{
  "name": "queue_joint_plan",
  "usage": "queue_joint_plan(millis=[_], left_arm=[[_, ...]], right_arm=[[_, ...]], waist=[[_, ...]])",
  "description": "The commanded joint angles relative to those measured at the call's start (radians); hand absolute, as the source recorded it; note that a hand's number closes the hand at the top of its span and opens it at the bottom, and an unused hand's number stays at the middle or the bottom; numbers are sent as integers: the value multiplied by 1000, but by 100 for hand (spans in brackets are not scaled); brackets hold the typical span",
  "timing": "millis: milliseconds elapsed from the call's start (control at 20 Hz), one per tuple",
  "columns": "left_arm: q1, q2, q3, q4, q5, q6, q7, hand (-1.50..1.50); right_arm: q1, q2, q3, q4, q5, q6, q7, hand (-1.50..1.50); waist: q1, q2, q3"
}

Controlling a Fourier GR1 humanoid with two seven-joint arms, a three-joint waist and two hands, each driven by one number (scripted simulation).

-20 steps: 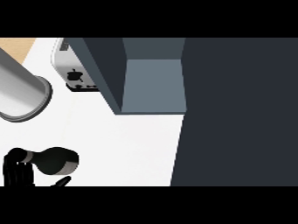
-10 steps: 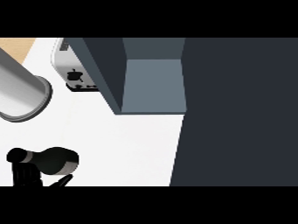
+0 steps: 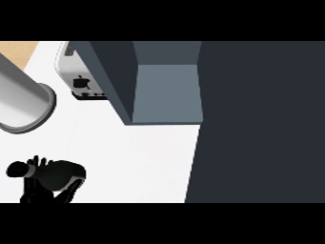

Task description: Pick up the wine, place it into the cabinet and close the cabinet

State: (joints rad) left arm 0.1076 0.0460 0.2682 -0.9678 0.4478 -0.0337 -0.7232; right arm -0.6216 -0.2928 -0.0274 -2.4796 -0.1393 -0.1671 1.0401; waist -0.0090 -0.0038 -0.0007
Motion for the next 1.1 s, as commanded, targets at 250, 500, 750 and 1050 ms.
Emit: queue_joint_plan(millis=[250, 500, 750, 1050], left_arm=[[-92, 28, -24, 121, -45, -74, -87, 150], [-91, 32, -62, 157, -189, 42, -263, 150], [-96, 10, -149, 43, -247, 66, -236, 150], [-245, 19, -296, -17, -336, 16, -71, 150]], right_arm=[[23, -2, -2, -138, -82, -17, 104, -150], [-6, 1, -31, -62, -91, -14, 56, -150], [-20, -10, -36, -54, -108, -7, 64, -150], [-6, -5, -43, -61, -91, -11, 60, -150]], waist=[[-4, 0, 0], [-1, 2, 0], [2, 0, 1], [-4, -2, 1]])
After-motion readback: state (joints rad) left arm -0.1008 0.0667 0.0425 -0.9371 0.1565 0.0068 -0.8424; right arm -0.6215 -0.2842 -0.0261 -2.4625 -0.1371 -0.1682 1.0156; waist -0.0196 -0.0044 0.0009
